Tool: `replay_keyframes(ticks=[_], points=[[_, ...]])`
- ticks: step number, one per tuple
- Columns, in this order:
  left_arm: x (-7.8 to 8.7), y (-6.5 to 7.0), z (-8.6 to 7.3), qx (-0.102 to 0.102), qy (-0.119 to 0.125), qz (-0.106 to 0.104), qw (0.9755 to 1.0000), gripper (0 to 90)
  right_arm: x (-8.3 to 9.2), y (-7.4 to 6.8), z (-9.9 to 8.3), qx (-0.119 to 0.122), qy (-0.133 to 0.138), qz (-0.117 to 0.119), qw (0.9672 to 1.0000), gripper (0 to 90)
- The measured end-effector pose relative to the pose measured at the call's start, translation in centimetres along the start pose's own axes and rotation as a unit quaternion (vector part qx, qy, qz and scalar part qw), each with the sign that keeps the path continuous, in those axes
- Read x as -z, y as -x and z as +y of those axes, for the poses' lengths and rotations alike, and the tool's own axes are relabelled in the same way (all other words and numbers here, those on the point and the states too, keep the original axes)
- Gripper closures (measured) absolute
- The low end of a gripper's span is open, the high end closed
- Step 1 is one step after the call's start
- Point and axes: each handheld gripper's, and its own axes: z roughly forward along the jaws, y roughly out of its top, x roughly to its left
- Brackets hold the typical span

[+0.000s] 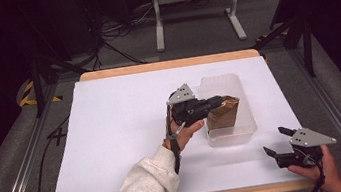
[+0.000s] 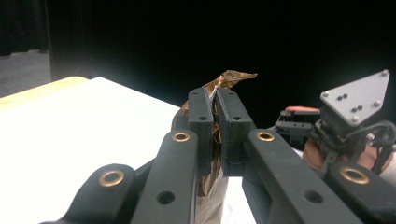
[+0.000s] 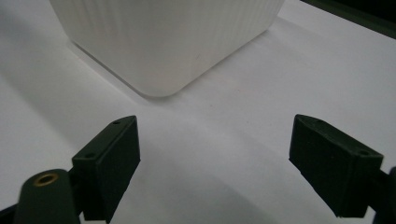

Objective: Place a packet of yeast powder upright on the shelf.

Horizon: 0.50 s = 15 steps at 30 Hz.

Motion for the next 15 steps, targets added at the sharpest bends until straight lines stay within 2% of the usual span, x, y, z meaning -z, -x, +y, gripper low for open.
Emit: replay_keyframes(ticks=[1,4,7,10,15], points=[[-0.04,-0.03,0.02,-0.005,0.000,0.001,1.0000,85.6,0.04,0.03,0.03,-0.001,0.001,0.000,1.0000,16.9],[-0.05,0.04,0.08,-0.001,-0.001,0.001,1.0000,85.6,0.17,0.03,0.13,-0.003,0.006,0.001,1.0000,16.9],[-0.07,0.20,0.21,-0.006,-0.007,0.004,1.0000,85.5,0.11,0.00,0.11,0.001,0.005,0.002,1.0000,16.9],[-0.13,0.52,0.22,-0.024,-0.009,0.012,0.9996,85.6,0.20,0.03,0.10,-0.002,0.006,0.001,1.0000,16.9],[-0.16,0.42,0.32,-0.024,-0.011,0.011,0.9996,85.5,0.12,0.08,0.05,0.000,0.004,0.001,1.0000,16.9]])
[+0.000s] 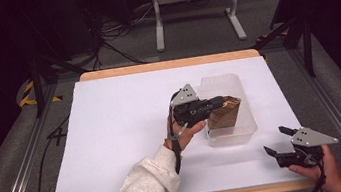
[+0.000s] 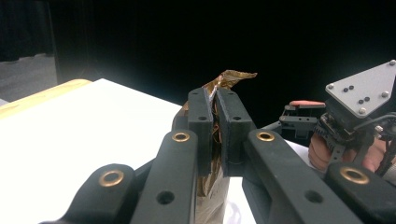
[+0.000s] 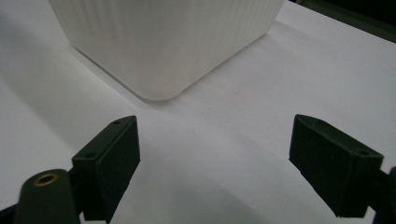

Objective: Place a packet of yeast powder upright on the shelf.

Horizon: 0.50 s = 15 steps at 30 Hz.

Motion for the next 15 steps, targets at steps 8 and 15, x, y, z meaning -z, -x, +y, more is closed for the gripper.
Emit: replay_keyframes(ticks=[8,15], points=[[0.0,0.2,0.2,-0.006,-0.008,0.002,0.9999,85.4,0.1,0.0,0.1,-0.006,0.003,0.004,1.0000,16.9],[0.1,0.5,1.0,-0.035,-0.039,0.010,0.9986,84.0,0.1,0.1,0.0,-0.006,0.002,-0.001,1.0000,16.6]])
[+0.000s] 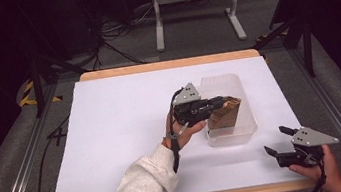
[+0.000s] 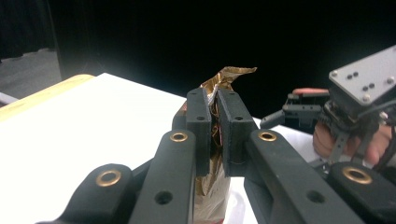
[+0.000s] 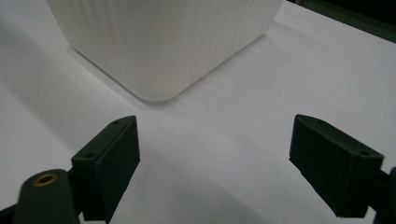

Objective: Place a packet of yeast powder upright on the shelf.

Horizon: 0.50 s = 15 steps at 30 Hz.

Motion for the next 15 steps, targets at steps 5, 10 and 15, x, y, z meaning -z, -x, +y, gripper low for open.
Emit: replay_keyframes(ticks=[5,10,15], points=[[0.4,0.3,0.7,-0.025,-0.029,0.009,0.9992,82.2,-0.1,0.0,0.0,0.003,-0.002,0.000,1.0000,16.3],[0.8,0.3,0.9,-0.032,-0.038,0.019,0.9986,78.4,0.0,0.1,-0.1,0.002,-0.003,-0.004,1.0000,16.1],[1.4,0.5,1.3,-0.054,-0.047,0.030,0.9969,73.7,0.1,0.1,-0.1,0.001,-0.003,-0.005,1.0000,16.0]])
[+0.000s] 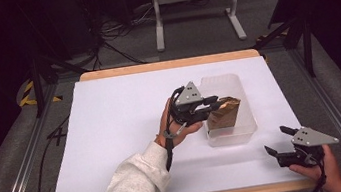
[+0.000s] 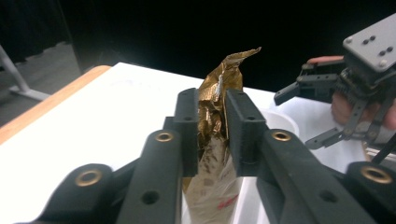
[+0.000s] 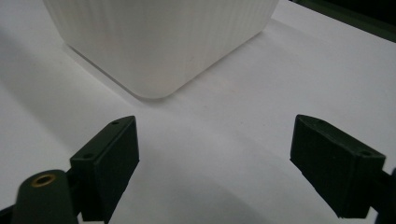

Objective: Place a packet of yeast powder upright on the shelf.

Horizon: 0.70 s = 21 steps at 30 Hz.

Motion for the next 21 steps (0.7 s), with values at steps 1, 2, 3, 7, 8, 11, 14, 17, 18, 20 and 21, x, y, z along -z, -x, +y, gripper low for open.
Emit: replay_keyframes(ticks=[1,2,3,7,8,11,14,17,18,20,21], points=[[0.2,0.0,0.1,-0.006,-0.002,0.005,1.0000,71.4,0.0,0.0,0.0,0.000,0.000,0.000,1.0000,16.0],[0.4,0.0,0.2,-0.012,-0.006,0.007,0.9999,67.8,0.0,0.0,0.0,0.001,-0.001,-0.002,1.0000,16.0],[0.4,0.0,0.2,-0.012,-0.006,0.007,0.9999,62.0,0.0,0.0,0.0,0.002,0.000,-0.004,1.0000,16.0],[1.7,0.1,0.5,-0.030,-0.012,0.019,0.9993,58.0,0.1,0.0,0.0,0.001,0.001,-0.003,1.0000,16.0],[1.9,0.0,0.5,-0.032,-0.015,0.022,0.9991,55.1,0.1,0.0,0.0,0.002,0.001,-0.003,1.0000,15.9],[2.6,0.2,0.5,-0.050,-0.028,0.039,0.9976,52.6,0.1,0.0,0.0,0.003,0.000,-0.003,1.0000,15.9],[3.0,0.5,0.4,-0.066,-0.046,0.051,0.9954,46.9,0.1,0.0,0.0,0.003,-0.001,-0.004,1.0000,15.9],[3.4,0.7,0.2,-0.078,-0.056,0.059,0.9936,43.4,0.1,0.0,0.0,0.004,-0.001,-0.004,1.0000,15.9],[3.7,0.8,0.1,-0.086,-0.068,0.067,0.9918,42.1,0.1,0.0,0.0,0.002,-0.001,-0.004,1.0000,15.9],[3.8,1.0,-0.2,-0.095,-0.080,0.082,0.9889,36.8,0.1,0.0,0.0,0.003,-0.001,-0.004,1.0000,15.9],[3.8,1.0,-0.2,-0.095,-0.080,0.082,0.9889,35.3,0.1,0.0,0.0,0.003,-0.001,-0.004,1.0000,15.9]])
